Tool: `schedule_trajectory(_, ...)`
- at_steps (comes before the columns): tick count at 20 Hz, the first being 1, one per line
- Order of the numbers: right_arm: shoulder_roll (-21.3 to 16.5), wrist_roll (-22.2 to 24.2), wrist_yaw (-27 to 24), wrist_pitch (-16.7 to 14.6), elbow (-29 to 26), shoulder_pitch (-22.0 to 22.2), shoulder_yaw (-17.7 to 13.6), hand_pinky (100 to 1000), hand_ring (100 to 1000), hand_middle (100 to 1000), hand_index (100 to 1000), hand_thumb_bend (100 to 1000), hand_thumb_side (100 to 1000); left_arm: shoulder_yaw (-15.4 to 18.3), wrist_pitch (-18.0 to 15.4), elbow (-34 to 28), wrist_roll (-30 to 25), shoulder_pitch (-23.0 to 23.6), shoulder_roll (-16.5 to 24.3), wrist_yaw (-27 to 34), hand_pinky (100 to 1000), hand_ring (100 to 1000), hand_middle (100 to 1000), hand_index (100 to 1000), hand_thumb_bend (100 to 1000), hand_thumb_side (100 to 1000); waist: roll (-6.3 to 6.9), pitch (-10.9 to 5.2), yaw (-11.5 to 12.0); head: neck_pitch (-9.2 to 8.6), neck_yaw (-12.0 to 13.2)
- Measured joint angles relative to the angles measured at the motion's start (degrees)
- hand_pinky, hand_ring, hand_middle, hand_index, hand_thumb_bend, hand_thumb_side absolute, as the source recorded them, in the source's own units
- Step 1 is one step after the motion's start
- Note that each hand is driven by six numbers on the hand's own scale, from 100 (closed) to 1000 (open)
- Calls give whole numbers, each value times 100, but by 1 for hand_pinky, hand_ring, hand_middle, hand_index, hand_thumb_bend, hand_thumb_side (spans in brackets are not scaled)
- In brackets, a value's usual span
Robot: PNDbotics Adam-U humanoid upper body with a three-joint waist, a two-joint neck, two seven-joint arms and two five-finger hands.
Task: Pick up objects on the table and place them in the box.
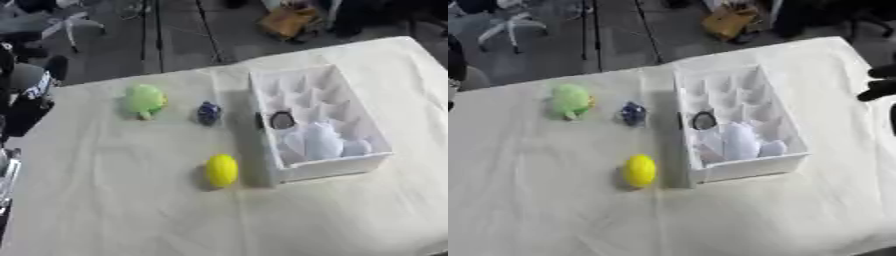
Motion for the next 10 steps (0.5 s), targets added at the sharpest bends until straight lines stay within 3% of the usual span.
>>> schedule_trajectory(10,0,-16,25,15,0,-1,0,761,613,722,913,330,762,12,-15,-3,-187,25,0,3,871,722,783,825,610,674,0,0,24,0,-25)
